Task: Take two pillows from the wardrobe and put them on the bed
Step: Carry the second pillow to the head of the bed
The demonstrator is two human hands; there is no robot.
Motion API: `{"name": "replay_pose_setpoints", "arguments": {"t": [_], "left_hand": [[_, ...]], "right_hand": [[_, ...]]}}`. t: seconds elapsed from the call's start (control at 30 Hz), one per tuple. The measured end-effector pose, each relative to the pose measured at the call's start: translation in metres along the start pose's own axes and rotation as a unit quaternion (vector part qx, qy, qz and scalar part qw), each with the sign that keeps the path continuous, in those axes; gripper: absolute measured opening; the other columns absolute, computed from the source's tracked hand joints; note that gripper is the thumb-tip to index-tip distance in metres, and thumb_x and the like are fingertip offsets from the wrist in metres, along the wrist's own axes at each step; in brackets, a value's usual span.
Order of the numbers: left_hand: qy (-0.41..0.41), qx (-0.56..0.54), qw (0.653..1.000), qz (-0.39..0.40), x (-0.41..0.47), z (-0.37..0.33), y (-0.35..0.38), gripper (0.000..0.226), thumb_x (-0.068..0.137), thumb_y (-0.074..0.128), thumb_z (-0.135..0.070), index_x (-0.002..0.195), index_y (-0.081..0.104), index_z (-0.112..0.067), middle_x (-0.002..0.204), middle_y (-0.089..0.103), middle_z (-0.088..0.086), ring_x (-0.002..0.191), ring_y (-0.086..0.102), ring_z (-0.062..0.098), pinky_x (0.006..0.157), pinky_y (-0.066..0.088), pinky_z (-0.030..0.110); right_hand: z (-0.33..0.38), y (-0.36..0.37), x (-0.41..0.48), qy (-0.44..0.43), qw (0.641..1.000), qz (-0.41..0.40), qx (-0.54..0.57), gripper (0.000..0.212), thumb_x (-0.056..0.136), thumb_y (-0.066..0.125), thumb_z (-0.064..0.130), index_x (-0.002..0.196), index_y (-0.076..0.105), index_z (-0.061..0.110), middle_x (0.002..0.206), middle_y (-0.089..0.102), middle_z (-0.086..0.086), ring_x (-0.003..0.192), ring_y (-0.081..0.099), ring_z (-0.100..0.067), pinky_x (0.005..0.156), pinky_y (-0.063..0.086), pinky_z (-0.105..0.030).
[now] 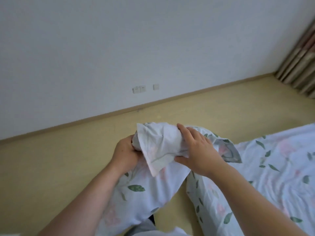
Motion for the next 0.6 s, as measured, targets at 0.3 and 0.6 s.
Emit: {"name": "replay_pose_setpoints", "arguments": {"t": [0.3, 0.6], "left_hand": [[0.109, 0.007, 0.987, 0.120, 0.254, -0.066, -0.004, 0.019, 0.081, 0.070, -0.006, 0.089, 0.071, -0.023, 0.082, 0.071, -0.016, 0.071, 0.059, -0.014, 0.053, 0.043, 0.003], [0.162, 0.050, 0.965, 0.200, 0.486, -0.140, 0.078, 0.018, 0.086, 0.070, -0.014, 0.090, 0.065, -0.031, 0.087, 0.068, -0.016, 0.082, 0.063, 0.001, 0.068, 0.048, 0.022]], "right_hand": [[-0.079, -0.038, 0.159, 0.196, 0.979, -0.059, -0.003, 0.098, 0.084, 0.071, 0.041, 0.161, 0.013, 0.028, 0.157, 0.035, -0.001, 0.141, 0.039, -0.030, 0.114, 0.033, -0.047], [-0.232, -0.038, 0.308, 0.363, 0.925, -0.113, 0.005, 0.098, 0.077, 0.071, 0.037, 0.158, 0.016, 0.032, 0.153, 0.033, -0.007, 0.146, 0.030, -0.034, 0.116, 0.030, -0.054]]}}
Point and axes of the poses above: each hand's wrist, its own x-axis towards the middle knuckle, its own y-axis out of the palm, z = x × y, the point moved 2 cm from there along x, towards the middle knuckle
